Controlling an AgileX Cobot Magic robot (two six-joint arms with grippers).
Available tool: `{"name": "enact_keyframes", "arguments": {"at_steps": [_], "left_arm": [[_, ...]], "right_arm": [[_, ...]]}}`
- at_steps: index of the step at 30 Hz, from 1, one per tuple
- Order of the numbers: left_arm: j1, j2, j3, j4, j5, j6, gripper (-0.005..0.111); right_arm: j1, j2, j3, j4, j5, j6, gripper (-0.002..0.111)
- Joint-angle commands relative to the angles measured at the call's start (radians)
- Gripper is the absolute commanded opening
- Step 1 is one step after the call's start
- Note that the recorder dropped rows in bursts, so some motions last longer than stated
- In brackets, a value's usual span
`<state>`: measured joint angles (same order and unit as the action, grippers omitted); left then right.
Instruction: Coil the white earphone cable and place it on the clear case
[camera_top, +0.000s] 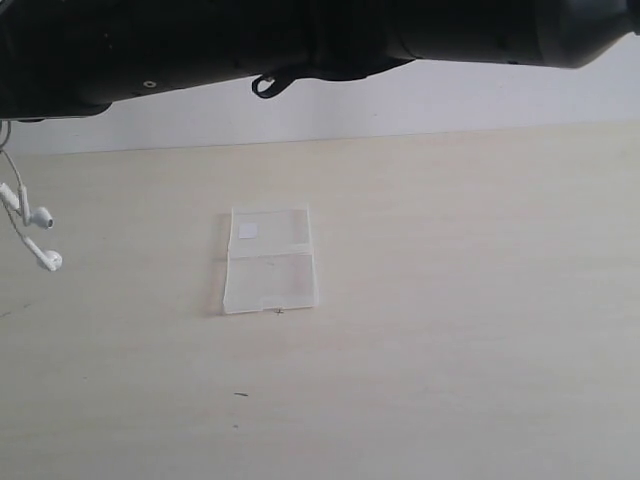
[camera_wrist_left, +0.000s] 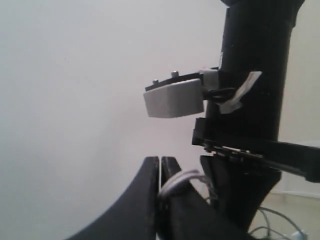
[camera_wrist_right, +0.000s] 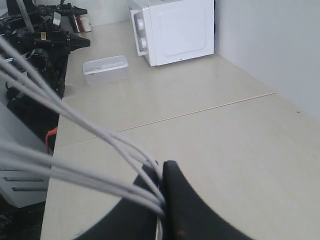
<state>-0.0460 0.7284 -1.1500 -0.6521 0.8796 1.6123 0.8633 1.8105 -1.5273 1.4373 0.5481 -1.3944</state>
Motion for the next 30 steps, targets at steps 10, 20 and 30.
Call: {"name": "enact_keyframes", "arguments": {"at_steps": [10, 20, 30], "left_arm": [[-0.006, -0.055, -0.007, 0.172, 0.177, -0.495, 0.0], [-0.006, -0.055, -0.007, 0.198, 0.279, -0.608, 0.031], [-0.006, -0.061, -0.007, 0.38, 0.339, -0.761, 0.036]], "right_arm": [[-0.003, -0.006, -0.005, -0.032, -0.02, 0.033, 0.0], [-0.003, -0.008, -0.005, -0.063, -0.022, 0.037, 0.0], [-0.003, -0.01, -0.005, -0.365, -0.051, 0.194, 0.0]]}}
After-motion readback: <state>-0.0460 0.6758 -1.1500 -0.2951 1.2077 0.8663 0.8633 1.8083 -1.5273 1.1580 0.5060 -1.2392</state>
